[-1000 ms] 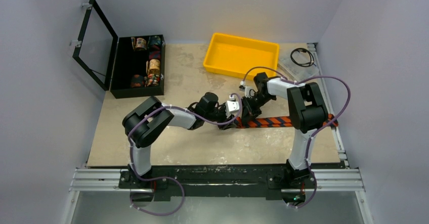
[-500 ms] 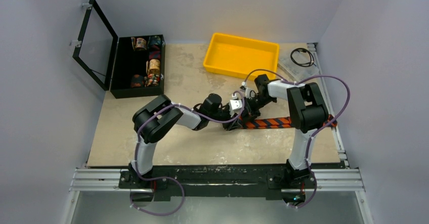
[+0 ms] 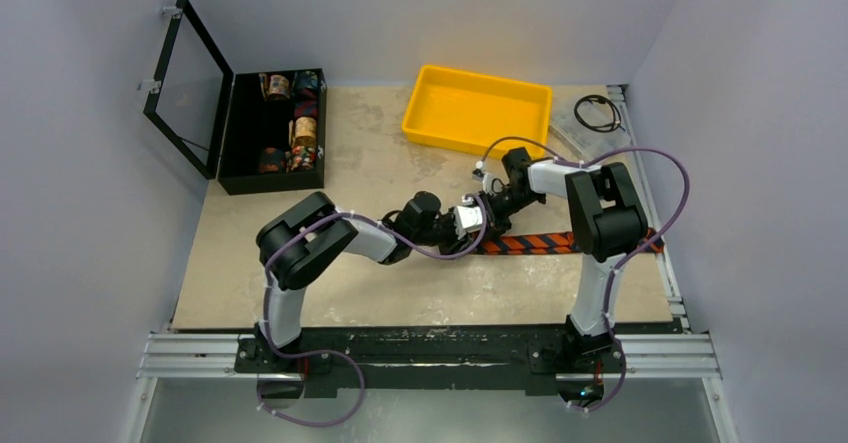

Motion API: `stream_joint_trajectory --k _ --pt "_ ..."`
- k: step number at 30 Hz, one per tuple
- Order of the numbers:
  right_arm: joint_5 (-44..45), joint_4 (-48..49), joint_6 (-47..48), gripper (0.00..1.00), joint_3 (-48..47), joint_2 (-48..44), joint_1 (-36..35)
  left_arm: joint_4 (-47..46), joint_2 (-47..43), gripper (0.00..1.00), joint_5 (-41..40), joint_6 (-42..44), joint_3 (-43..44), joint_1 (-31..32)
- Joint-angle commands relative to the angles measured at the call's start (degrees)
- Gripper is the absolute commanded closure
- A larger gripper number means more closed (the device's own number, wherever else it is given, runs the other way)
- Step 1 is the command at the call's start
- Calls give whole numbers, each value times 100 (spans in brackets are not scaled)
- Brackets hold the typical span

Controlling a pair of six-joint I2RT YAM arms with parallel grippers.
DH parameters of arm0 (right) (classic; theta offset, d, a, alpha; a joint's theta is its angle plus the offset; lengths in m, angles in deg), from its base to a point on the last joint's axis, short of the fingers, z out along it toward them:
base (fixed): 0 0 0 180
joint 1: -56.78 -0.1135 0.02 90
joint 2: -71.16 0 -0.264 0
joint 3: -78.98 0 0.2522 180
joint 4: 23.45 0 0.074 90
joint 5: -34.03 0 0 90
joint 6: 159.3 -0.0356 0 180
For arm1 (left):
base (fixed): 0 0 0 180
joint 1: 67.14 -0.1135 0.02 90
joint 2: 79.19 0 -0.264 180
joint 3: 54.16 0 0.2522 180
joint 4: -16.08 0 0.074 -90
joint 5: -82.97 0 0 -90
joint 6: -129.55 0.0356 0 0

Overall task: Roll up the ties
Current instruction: Roll the tie at the center of the board.

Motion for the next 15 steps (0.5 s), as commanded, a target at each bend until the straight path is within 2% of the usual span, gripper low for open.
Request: stream_joint_trajectory --k 1,4,10,12,15 --pt "302 647 379 81 101 79 -193 1876 176 73 -738 933 -296 163" --pt "272 289 611 74 48 -88 34 2496 225 75 -776 967 -47 167" --pt "99 -669 1109 59 -516 -261 619 2770 276 77 -734 1168 41 168" --pt "24 -962 1242 56 -615 -339 672 2881 289 78 -718 1219 99 168" --pt "-292 -1128 1285 46 -503 -587 686 3114 290 79 -692 1421 194 167"
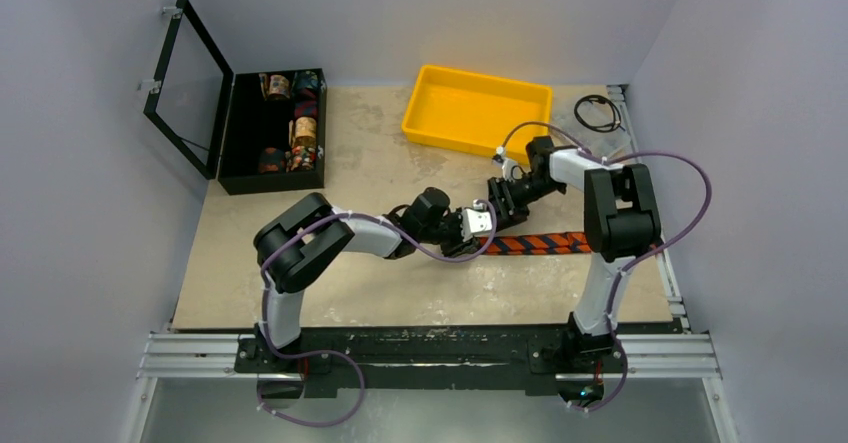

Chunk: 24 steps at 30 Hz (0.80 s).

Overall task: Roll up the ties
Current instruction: Roll the tie at the center of the board.

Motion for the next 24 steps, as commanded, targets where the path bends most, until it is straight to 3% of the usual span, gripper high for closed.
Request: stream_joint_trajectory --k 1,7,13,18,22,24 --pt "-348 -470 349 44 -24 -564 5 1943 487 79 -417 558 -156 34" --pt "-1083 52 -264 43 562 -919 -38 2346 604 78 -495 670 102 35" --pt "-898 507 -459 43 905 -797 -287 2388 615 78 -451 682 148 43" --pt "-645 1069 -737 57 991 -744 -294 2587 606 78 -419 815 162 59" --pt "-671 1137 -790 57 934 -647 -292 2624 628 78 -403 861 148 55" --pt "-691 1215 -857 72 933 -651 -291 2648 651 77 -393 871 165 58"
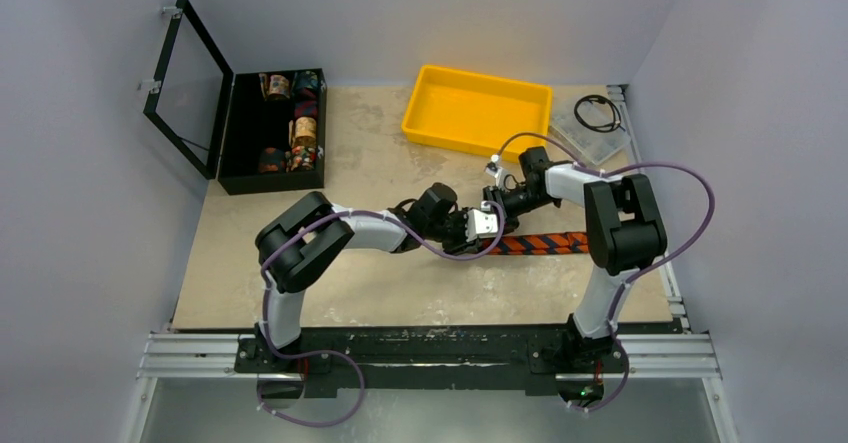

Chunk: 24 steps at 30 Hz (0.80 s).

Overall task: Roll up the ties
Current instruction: Roll the tie at the center of the board.

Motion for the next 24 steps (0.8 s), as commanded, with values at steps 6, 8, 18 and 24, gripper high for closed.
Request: stream_joint_trajectory --k 6,8,18,24 --pt "728 -100 341 100 152 131 5 1533 526 66 -193 205 -355 -45" --pt "990 -268 396 100 144 293 18 1495 480 61 -16 128 -346 -93" --pt "2220 -632 343 100 -344 939 -78 535 69 43 873 -174 -361 -373" --pt "2337 -433 206 100 -533 1064 -190 -281 -293 38 1101 -509 -748 -383"
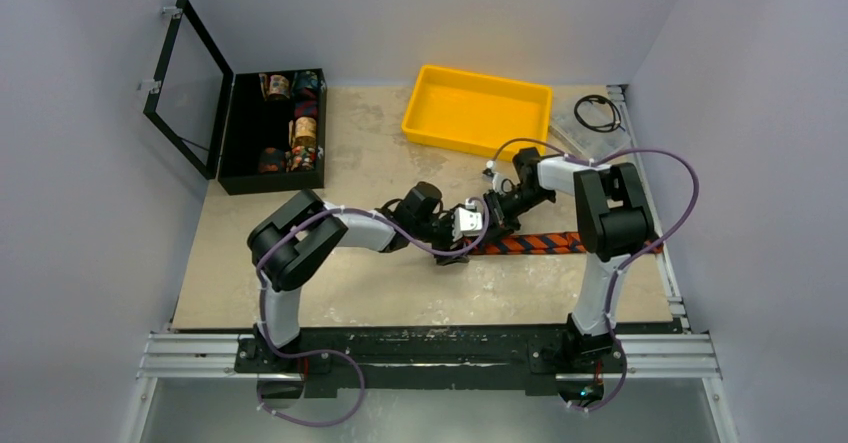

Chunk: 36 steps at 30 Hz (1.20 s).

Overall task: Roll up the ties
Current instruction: Roll the tie at the center of the board.

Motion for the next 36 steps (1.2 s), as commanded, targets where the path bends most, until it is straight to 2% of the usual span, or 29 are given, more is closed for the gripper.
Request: stream_joint_trajectory --k 1,4,8,12,17,23,25,27,29,31,33,36 --pt "1582 475 240 100 7 373 -156 33 -197 38 132 -394 -342 -33" --pt "1335 788 265 100 90 373 -223 -82 -142 40 131 -661 -307 -42" --pt "1009 1284 249 100 156 540 -368 -266 1 47 -119 -1113 -330 -116" --pt "710 1740 19 100 -21 747 -581 -411 -210 50 -235 -1200 -705 -352" --pt "461 1466 307 100 -562 1009 -732 -310 -453 50 -145 -816 -1077 -542" --pt "679 1205 715 100 -432 847 -732 -261 -421 50 -123 -767 -1180 -521" --pt "645 1263 643 100 -304 773 -732 -139 -369 53 -235 -644 -1138 -462" --pt "572 1329 491 100 -227 714 -728 142 -313 61 -460 -496 -1022 -392" --pt "426 1296 339 81 -244 697 -715 337 -268 70 -609 -439 -943 -372" --pt "299 1256 183 67 -236 586 -662 554 -231 75 -793 -363 -865 -332" --pt "85 1221 33 60 -184 398 -549 661 -215 78 -872 -330 -823 -310" --pt "-317 1140 -55 58 -64 134 -380 792 -205 80 -933 -325 -788 -289"
